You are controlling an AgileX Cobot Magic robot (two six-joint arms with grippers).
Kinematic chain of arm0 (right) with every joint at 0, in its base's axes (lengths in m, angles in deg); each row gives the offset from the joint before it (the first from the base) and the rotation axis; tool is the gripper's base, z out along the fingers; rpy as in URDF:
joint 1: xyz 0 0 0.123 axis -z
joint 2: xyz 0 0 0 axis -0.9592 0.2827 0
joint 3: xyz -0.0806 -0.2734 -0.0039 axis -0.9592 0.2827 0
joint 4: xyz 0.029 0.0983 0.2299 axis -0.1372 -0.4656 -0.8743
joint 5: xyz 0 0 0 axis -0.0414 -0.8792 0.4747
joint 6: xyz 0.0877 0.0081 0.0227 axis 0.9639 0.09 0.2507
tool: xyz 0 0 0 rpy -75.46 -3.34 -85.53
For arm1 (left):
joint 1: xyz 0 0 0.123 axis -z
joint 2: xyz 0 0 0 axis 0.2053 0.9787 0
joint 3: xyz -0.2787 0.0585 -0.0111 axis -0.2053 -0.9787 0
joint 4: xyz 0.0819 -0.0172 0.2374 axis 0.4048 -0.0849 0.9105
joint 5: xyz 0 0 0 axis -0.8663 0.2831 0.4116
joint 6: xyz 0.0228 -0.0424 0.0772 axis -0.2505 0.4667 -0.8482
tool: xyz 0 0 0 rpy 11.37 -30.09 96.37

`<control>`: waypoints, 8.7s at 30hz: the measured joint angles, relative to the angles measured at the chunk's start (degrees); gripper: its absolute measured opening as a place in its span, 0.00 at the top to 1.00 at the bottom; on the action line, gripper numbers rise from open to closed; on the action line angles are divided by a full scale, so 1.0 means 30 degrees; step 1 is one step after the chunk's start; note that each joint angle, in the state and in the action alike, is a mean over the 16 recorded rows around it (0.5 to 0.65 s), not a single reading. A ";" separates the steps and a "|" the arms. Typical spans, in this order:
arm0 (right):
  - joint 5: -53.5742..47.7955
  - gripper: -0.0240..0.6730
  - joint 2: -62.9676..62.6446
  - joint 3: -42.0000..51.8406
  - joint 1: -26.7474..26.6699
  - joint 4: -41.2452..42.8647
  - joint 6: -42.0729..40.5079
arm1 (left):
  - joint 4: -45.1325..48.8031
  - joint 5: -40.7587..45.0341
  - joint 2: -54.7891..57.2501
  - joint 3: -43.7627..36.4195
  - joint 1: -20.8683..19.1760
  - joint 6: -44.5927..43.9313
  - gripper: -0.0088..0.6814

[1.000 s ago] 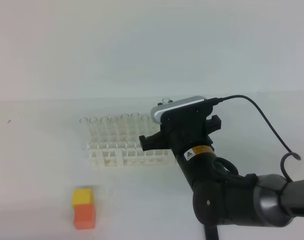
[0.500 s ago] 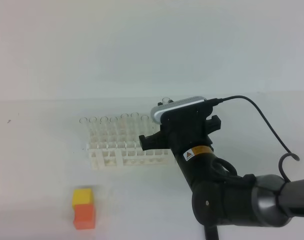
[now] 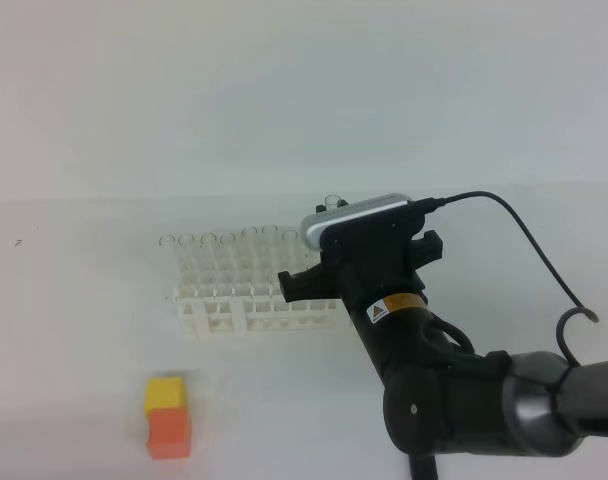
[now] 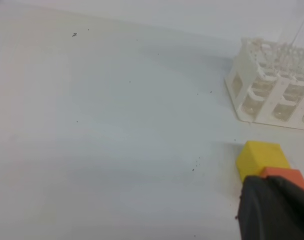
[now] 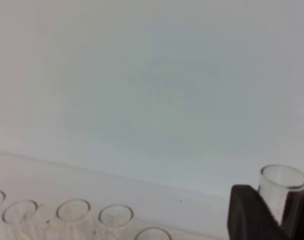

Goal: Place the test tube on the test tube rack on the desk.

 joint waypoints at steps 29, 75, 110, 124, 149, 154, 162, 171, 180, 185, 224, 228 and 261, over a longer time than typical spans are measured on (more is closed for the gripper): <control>0.0831 0.78 -0.0198 -0.0025 -0.0005 -0.0956 -0.0782 | 0.0000 0.0002 0.0027 0.0000 0.0000 0.0000 0.99; 0.0980 0.78 0.1302 -0.0461 -0.0005 -0.2522 -0.0358 | 0.0000 -0.0027 0.0031 0.0000 0.0000 0.0000 0.99; -0.0296 0.54 0.0312 -0.0537 -0.0005 -0.2673 -0.1698 | 0.0000 0.0004 0.0031 0.0000 0.0000 0.0000 0.99; -0.0653 0.64 -0.6327 -0.0466 -0.0005 -0.1411 -0.6289 | 0.0000 -0.0029 0.0031 0.0000 0.0006 0.0000 0.99; -1.3666 0.96 -1.8014 -0.0221 0.1133 1.1388 -0.9580 | 0.0000 0.0014 0.0031 0.0000 0.0008 0.0000 0.99; -1.7433 0.96 -1.9758 0.0757 0.2243 1.1937 -0.9581 | 0.0000 0.0014 0.0031 0.0000 0.0008 0.0000 0.99; -1.9508 0.96 -2.4375 0.5276 0.5350 1.1122 -0.9581 | 0.0000 0.0005 0.0032 0.0000 0.0008 0.0000 0.99; -1.9645 0.97 -3.1029 1.1804 1.0957 0.8335 -0.9581 | 0.0000 -0.0019 0.0037 0.0000 0.0008 0.0000 0.99; -2.0561 0.97 -3.4537 1.4744 1.4932 0.5910 -0.9587 | 0.0000 -0.0030 0.0040 0.0000 0.0008 0.0000 0.99; -2.1056 0.97 -3.5086 1.5307 1.5608 0.4980 -0.9890 | 0.0000 -0.0022 0.0040 0.0000 0.0008 0.0000 0.99; -2.5432 0.97 -3.8540 2.0176 1.7307 1.3614 0.8278 | 0.0000 0.0004 0.0056 0.0000 0.0008 -0.0006 0.99; -2.5927 0.97 -3.8540 2.0155 1.7422 1.3739 0.8369 | 0.0000 0.0004 0.0064 0.0000 0.0008 -0.0006 0.99; -2.6300 0.97 -3.8540 2.0108 1.7597 1.3808 0.8544 | 0.0000 -0.0034 0.0072 0.0000 0.0376 -0.0040 0.99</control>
